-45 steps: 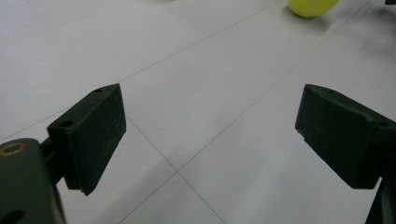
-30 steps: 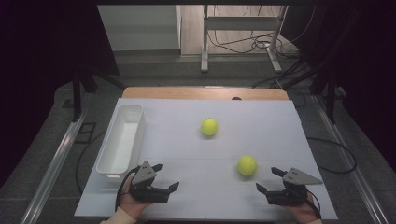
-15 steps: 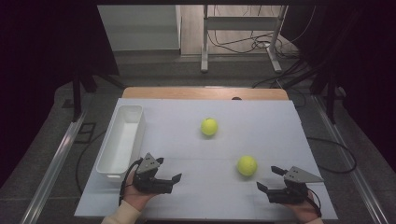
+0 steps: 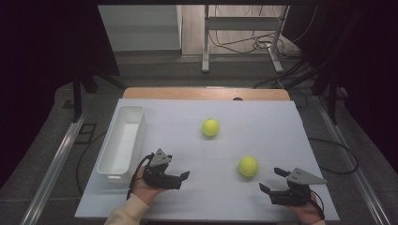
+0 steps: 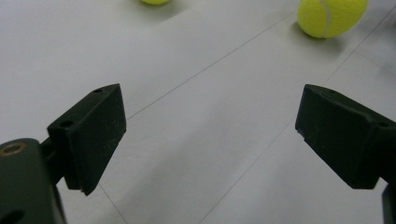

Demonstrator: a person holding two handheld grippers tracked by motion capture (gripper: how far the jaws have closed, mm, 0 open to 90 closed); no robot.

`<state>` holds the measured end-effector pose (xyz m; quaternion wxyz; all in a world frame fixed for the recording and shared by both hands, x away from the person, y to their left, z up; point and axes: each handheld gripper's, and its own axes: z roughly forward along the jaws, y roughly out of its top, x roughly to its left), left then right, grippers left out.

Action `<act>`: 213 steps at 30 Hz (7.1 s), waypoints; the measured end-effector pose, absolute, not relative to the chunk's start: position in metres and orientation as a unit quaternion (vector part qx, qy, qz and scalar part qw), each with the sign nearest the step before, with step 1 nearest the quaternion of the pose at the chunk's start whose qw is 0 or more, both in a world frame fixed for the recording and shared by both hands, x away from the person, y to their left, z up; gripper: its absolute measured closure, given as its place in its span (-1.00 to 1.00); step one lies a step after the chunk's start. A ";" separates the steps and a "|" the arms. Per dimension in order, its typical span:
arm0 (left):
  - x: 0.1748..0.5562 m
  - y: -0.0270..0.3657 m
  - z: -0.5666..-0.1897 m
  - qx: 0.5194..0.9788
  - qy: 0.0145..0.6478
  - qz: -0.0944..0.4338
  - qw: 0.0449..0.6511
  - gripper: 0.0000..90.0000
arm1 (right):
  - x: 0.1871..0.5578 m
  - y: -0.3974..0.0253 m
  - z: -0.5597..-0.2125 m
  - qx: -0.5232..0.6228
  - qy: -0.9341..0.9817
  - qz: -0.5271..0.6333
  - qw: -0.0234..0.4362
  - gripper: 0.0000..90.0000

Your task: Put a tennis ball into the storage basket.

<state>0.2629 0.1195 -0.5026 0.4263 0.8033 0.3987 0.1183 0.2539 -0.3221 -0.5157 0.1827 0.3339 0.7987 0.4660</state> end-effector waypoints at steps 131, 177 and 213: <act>0.384 0.051 -0.461 0.829 0.386 0.110 0.390 -0.78 | 0.256 -0.316 -0.517 0.332 0.806 0.452 0.190 -0.66; 0.446 0.025 -0.481 0.831 0.416 0.102 0.355 -0.76 | 0.257 -0.318 -0.518 0.334 0.807 0.451 0.185 -0.66; 0.466 0.013 -0.503 0.839 0.427 0.082 0.326 -0.42 | 0.257 -0.318 -0.518 0.334 0.809 0.446 0.188 -0.66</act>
